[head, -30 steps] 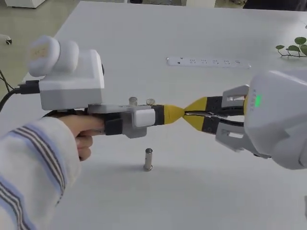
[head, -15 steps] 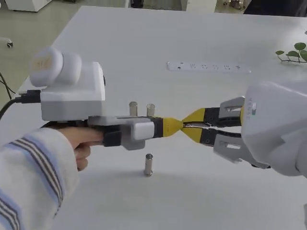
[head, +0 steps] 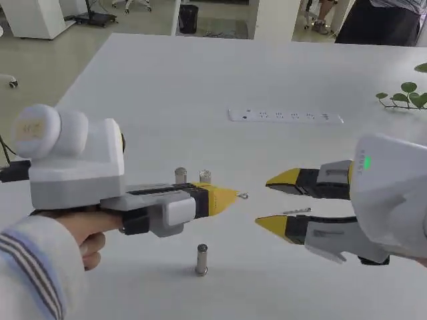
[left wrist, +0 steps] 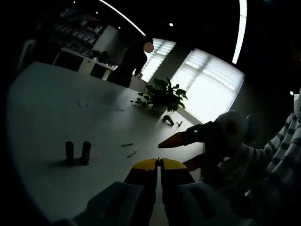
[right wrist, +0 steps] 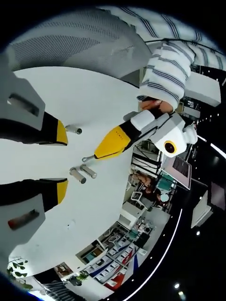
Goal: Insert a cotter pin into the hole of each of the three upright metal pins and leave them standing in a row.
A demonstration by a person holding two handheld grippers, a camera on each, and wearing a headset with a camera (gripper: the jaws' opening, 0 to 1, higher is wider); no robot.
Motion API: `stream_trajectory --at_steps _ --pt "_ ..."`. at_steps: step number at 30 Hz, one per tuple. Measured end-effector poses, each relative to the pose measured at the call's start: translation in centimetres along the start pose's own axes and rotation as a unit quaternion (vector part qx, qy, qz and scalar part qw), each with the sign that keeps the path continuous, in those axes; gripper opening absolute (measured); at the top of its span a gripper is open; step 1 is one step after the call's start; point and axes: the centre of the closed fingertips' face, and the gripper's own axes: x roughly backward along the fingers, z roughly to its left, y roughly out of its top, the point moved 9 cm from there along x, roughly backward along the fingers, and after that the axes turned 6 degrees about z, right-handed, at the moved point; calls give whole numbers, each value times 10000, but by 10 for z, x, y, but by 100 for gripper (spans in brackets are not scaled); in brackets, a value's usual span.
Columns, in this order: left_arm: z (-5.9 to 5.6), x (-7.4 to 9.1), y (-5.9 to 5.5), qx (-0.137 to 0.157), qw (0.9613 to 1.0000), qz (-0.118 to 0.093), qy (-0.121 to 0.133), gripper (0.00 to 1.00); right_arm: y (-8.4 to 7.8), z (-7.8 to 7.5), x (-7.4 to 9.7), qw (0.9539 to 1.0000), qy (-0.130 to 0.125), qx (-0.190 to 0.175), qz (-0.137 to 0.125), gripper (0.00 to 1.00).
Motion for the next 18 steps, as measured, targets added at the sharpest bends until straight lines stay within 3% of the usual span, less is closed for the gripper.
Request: stream_trajectory --at_steps 6,7,8,10,13,16,18 --pt "1 5 2 -482 9988 -42 97 0 -9 0 -2 9968 414 -685 -43 26" --pt "1 6 2 -553 9984 -42 92 0 -10 1 -3 9955 516 -798 -54 30" --pt "0 6 2 -610 9981 -45 80 0 -10 4 -3 9920 772 -993 -109 33" --pt "0 7 2 -823 9966 -21 80 0 -12 3 -4 9883 903 -1210 -208 36" --pt "-3 8 2 -1192 9929 -8 59 0 -15 3 -3 9870 1016 -1234 -191 35" --pt "-4 8 0 -1100 9939 20 -13 0 -16 5 -2 9838 1204 -1314 -180 35" --pt "-6 8 0 -1349 9908 24 -52 0 -17 7 -2 9832 1271 -1303 -127 33"
